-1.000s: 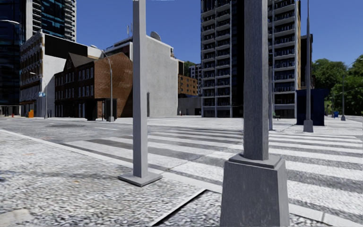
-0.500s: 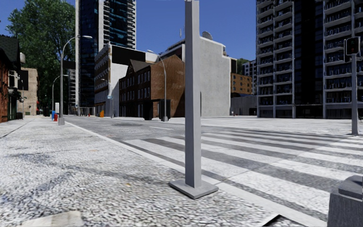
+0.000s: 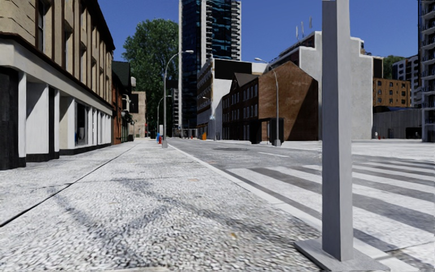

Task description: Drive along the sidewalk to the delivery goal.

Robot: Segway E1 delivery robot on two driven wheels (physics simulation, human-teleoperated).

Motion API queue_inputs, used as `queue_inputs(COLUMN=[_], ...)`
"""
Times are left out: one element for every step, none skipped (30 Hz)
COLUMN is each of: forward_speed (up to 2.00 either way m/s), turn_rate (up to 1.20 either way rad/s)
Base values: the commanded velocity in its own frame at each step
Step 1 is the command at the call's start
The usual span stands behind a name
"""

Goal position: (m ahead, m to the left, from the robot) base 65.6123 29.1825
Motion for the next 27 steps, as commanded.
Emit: queue_inputs(forward_speed=[0.75,0.75,0.75,0.75,0.75,0.75,0.75,0.75,0.75,0.75,0.75,0.75,0.75,0.75,0.75,0.75,0.75,0.75,0.75,0.75,0.75,0.75,0.75,0.75,0.75,0.75,0.75], turn_rate=[0.79,0.79,0.79,0.79,0.77,0.77,0.75,0.75,0.71,0.69,0.69,0.68,0.68,0.68,0.67,0.65,0.65,0.0,0.0,0.0,0.0,0.0,0.0,0.0,0.0,0.0,0.0])
